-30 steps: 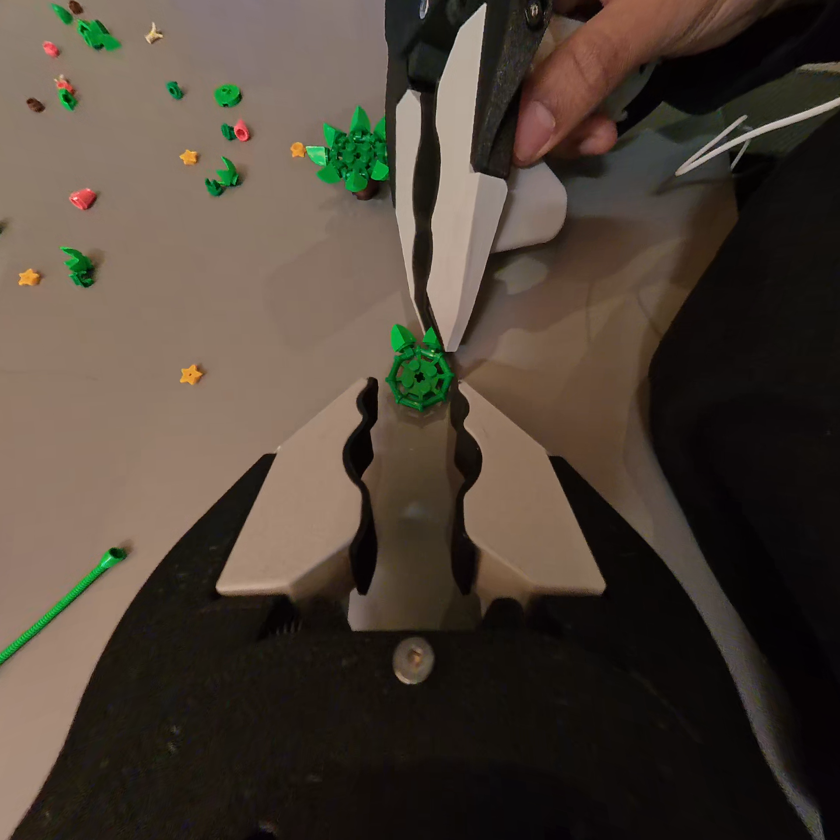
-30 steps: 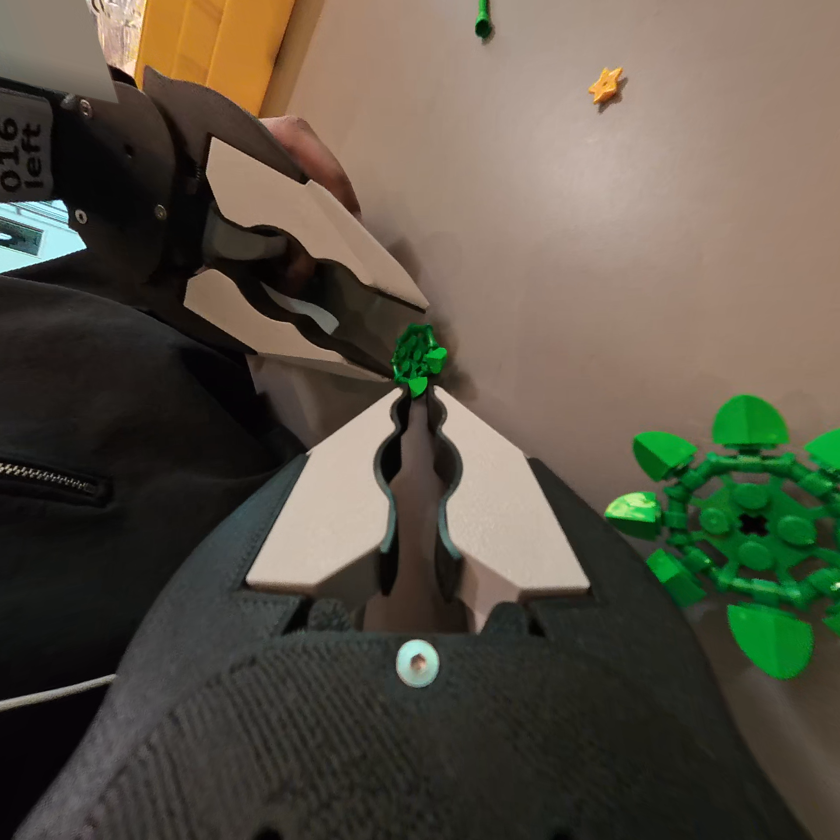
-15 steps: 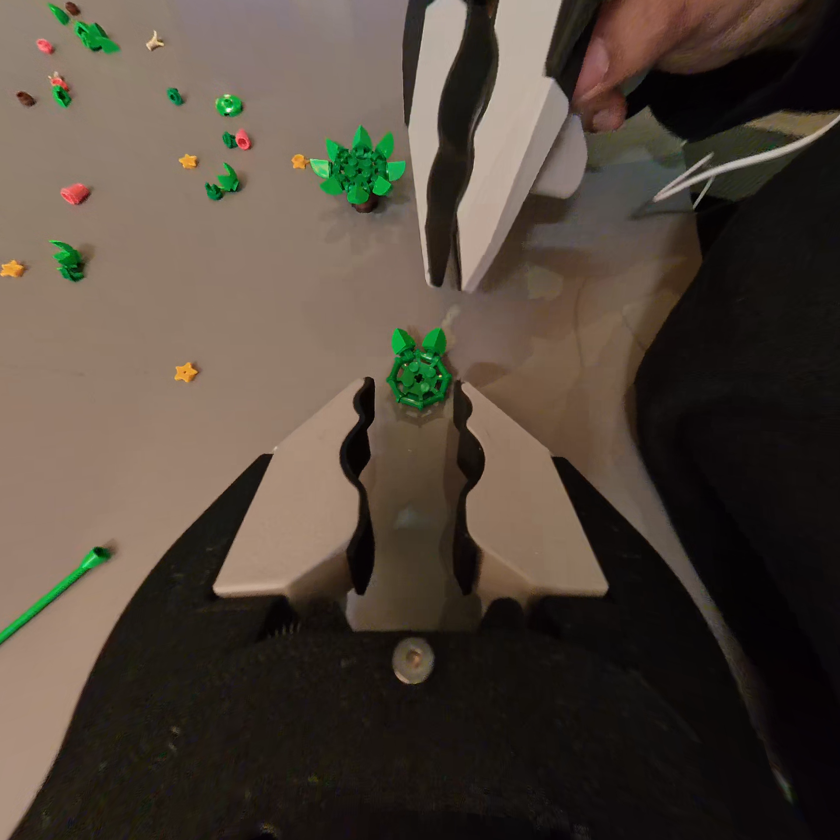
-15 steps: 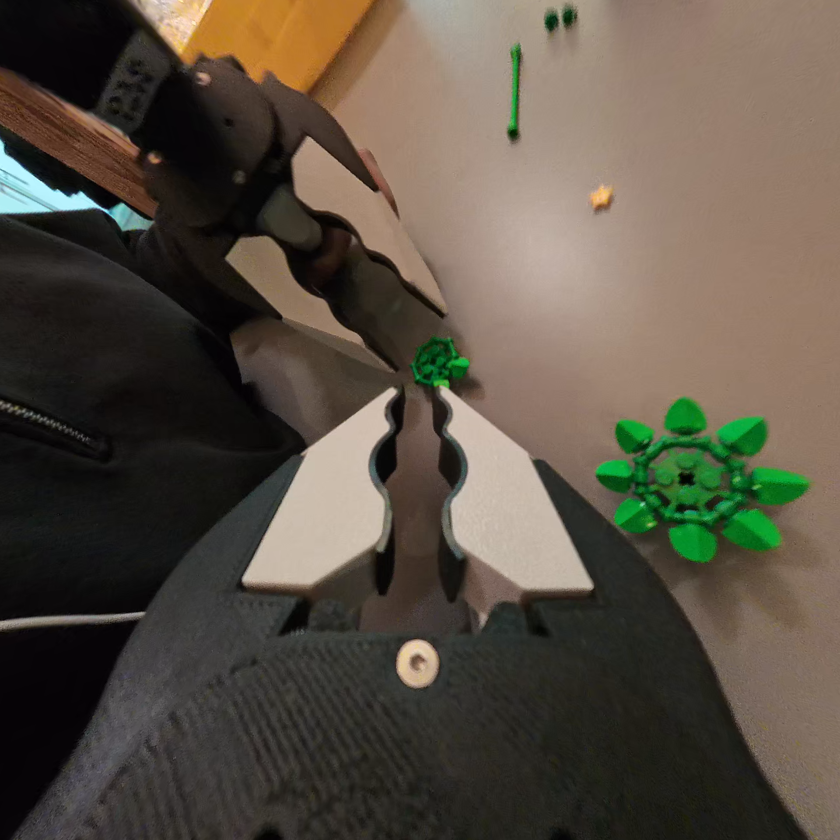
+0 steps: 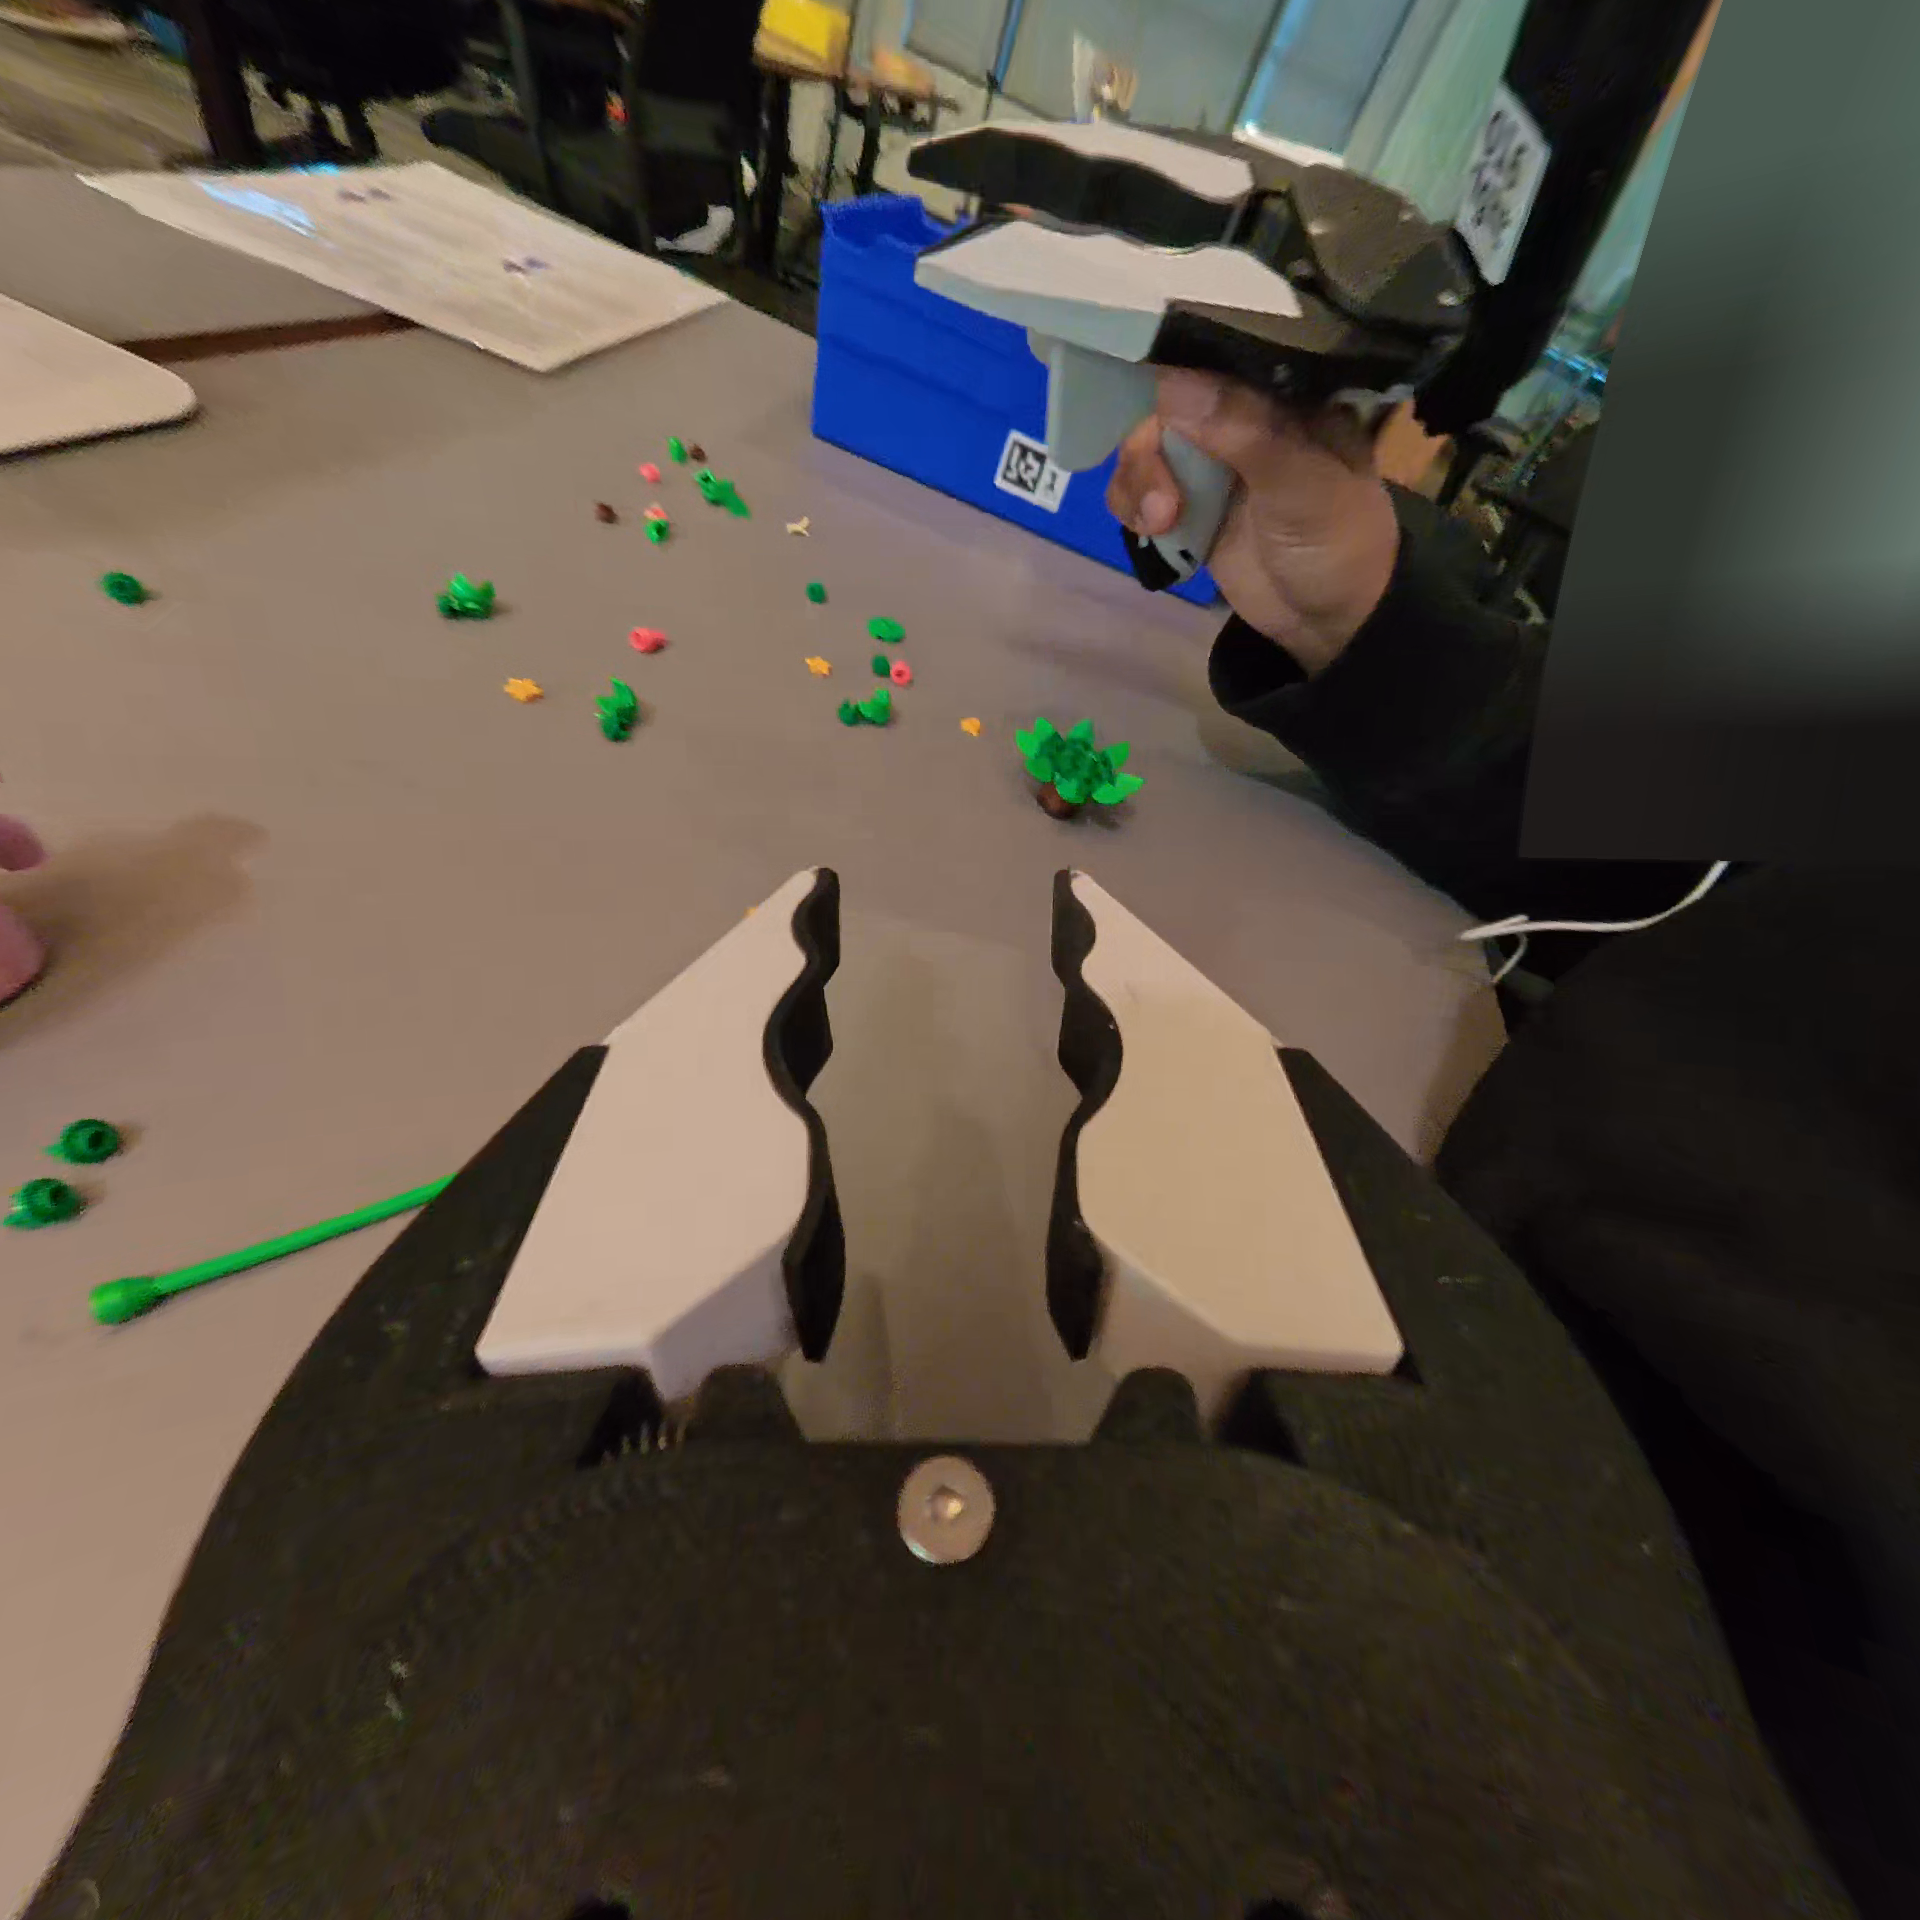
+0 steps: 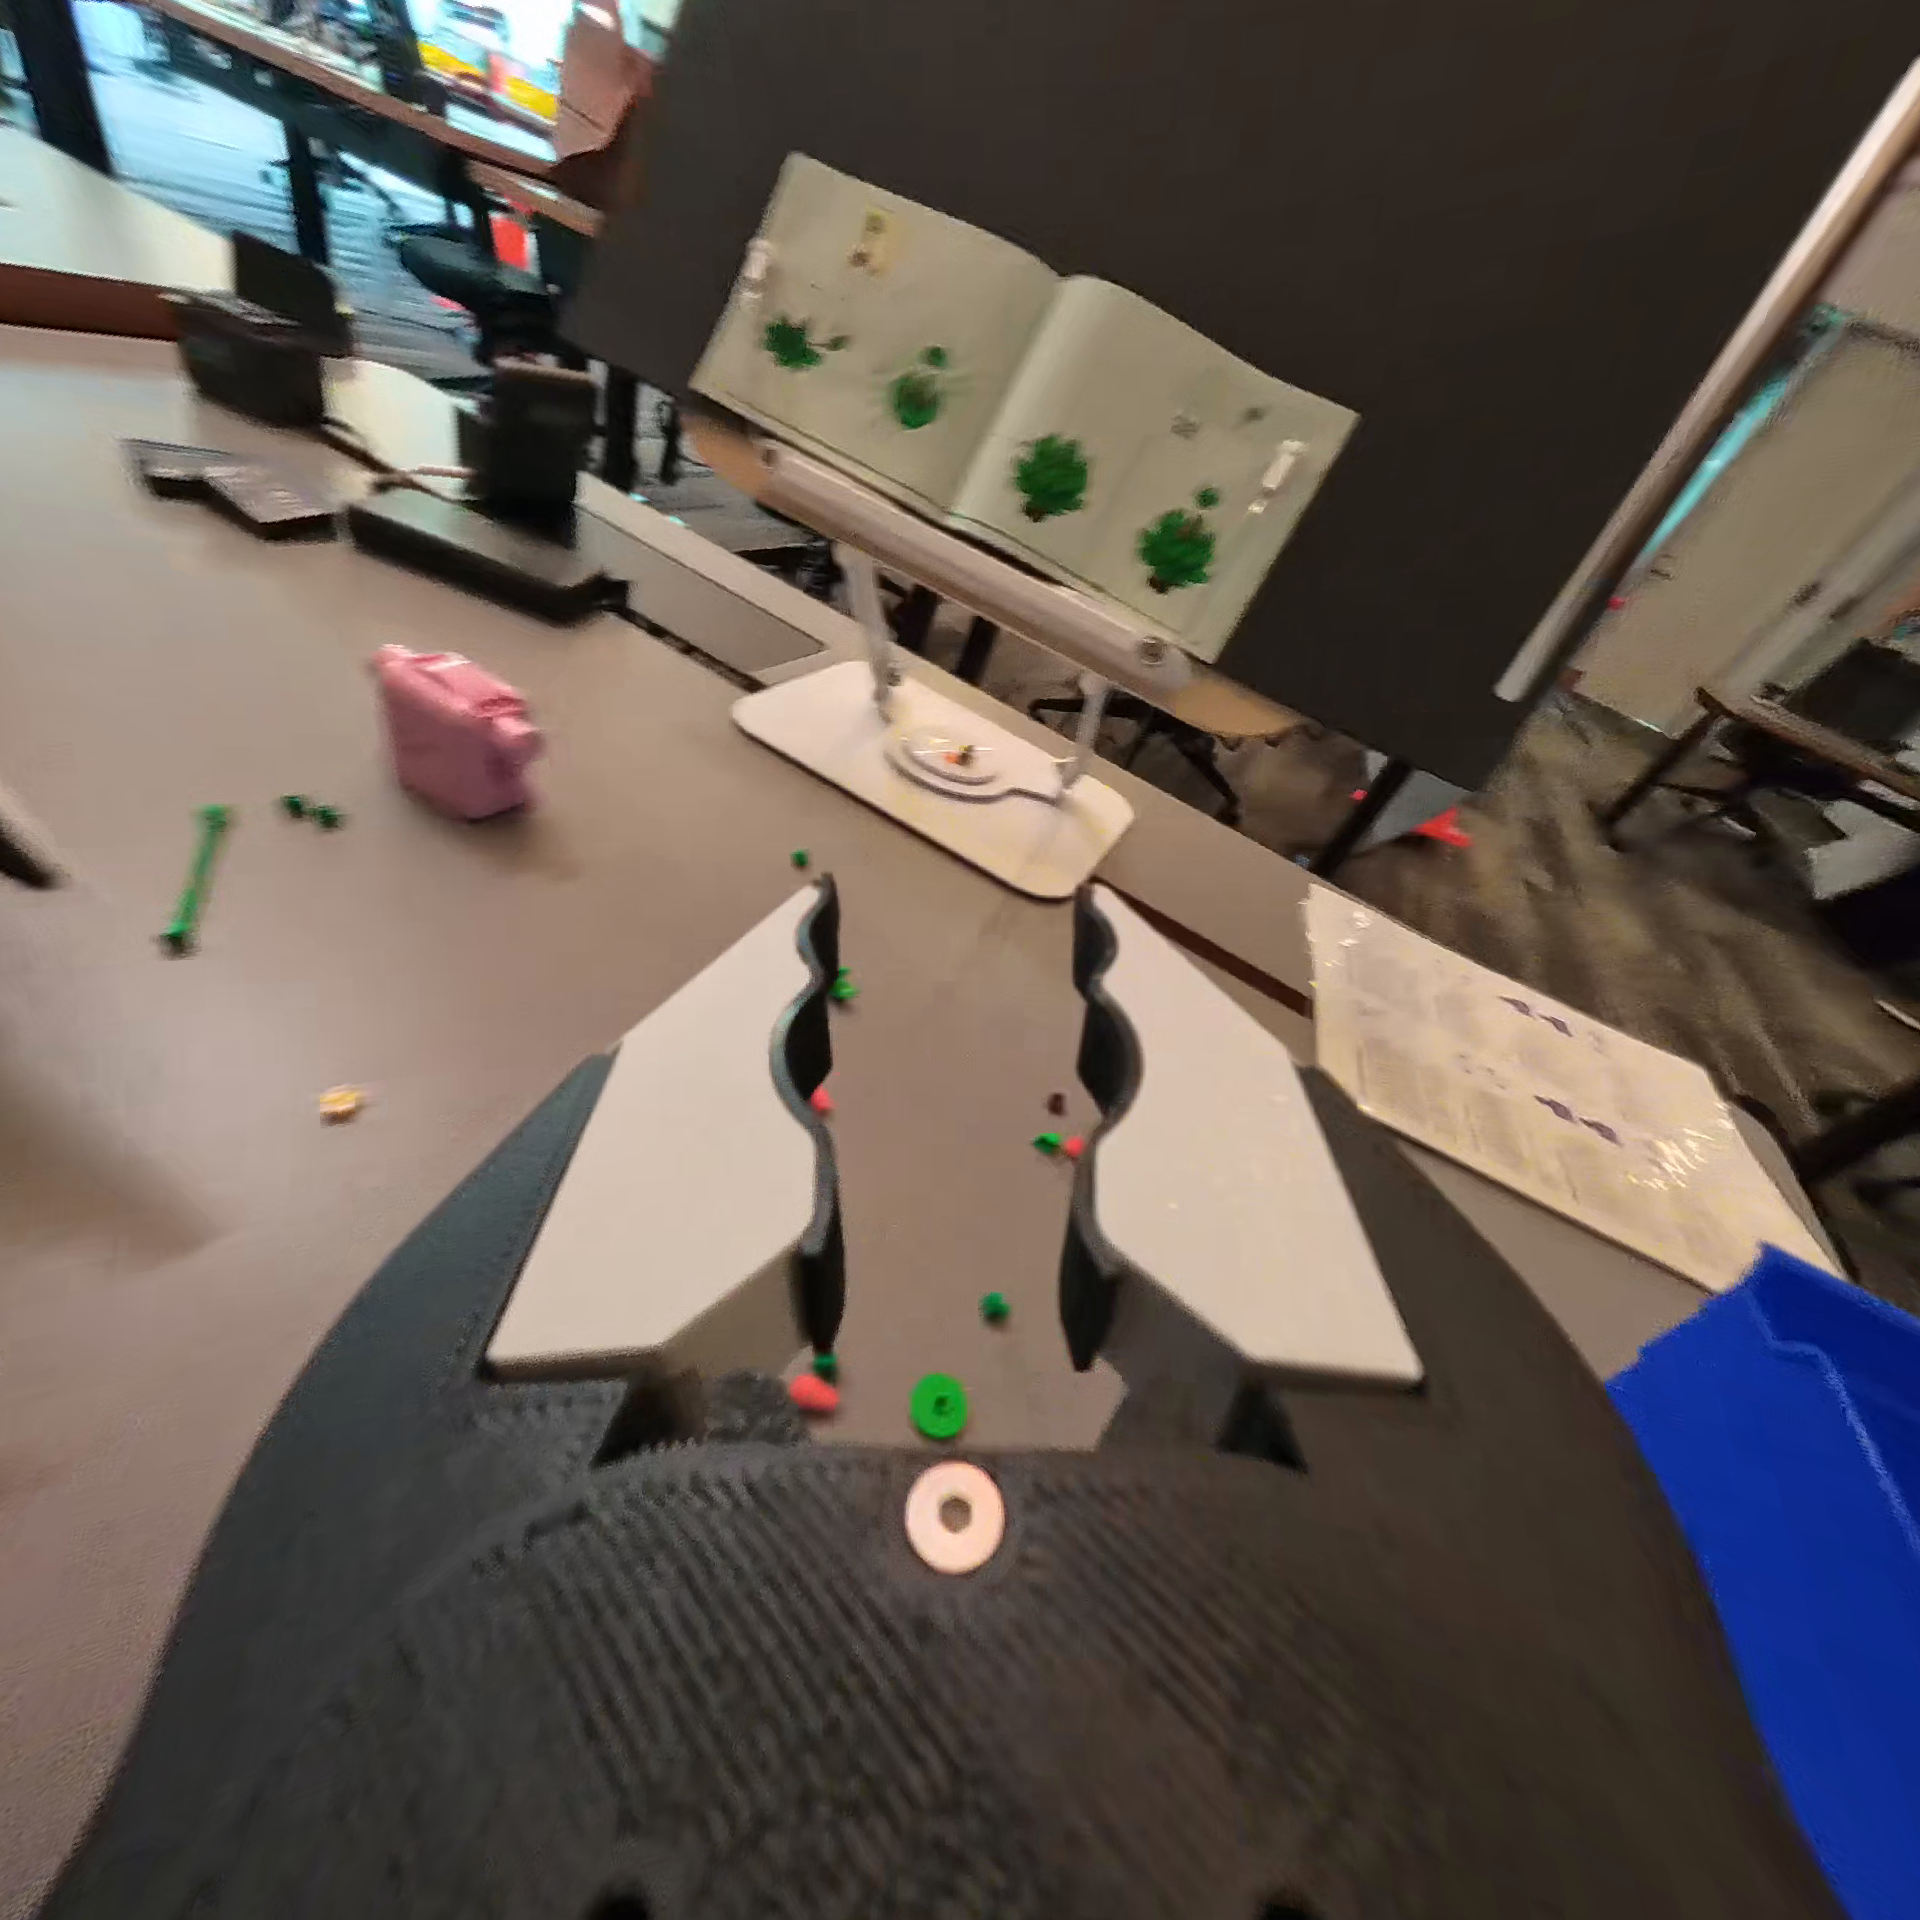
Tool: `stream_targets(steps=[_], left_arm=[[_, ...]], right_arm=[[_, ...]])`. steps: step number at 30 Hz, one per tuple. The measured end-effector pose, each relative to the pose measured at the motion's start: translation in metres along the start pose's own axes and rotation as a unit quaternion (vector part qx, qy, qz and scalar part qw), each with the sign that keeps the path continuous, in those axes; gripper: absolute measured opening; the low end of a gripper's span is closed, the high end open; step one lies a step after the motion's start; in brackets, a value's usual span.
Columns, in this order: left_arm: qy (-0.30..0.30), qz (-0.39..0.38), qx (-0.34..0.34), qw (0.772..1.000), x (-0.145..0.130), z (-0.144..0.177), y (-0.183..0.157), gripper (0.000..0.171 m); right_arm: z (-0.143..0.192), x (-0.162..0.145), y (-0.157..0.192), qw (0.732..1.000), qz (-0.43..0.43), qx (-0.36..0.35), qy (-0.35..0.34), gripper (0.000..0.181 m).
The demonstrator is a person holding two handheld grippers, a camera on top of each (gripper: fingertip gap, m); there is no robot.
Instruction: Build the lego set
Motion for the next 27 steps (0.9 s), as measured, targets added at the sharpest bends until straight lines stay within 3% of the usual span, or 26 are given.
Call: stream_targets(steps=[3,8,11,14,22,27], left_arm=[[-0.014,-0.013,0.016,1.0,0.003,0.003,0.004,0.036],[-0.013,-0.013,0.014,1.0,0.002,0.003,0.005,0.035],[-0.008,-0.011,0.008,1.0,0.001,0.002,0.004,0.036],[-0.001,-0.007,0.003,1.0,0.0,0.0,0.004,0.037],[0.011,0.015,-0.012,1.0,-0.002,-0.002,0.006,0.038],[0.021,-0.004,-0.008,1.0,-0.003,-0.004,0.003,0.038]], right_arm=[[-0.008,-0.018,-0.02,0.999,-0.031,-0.011,0.023,0.05],[-0.001,-0.059,-0.021,0.996,-0.038,-0.003,0.082,0.034],[-0.004,-0.077,-0.019,0.989,-0.045,0.023,0.139,0.035],[-0.005,-0.083,-0.018,0.983,-0.095,0.048,0.152,0.04],[0.006,-0.104,-0.045,0.97,-0.156,0.009,0.188,0.036],[0.002,-0.113,-0.04,0.967,-0.147,0.014,0.208,0.036]])
Point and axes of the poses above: each gripper's, where its closed fingertips meet, z back along the fingers, x out of its top, y = z × x across the jaws, the point moved 4 cm from there along z, back along the fingers, and after that the axes turned 4 degrees about z, right-handed, at the moved point
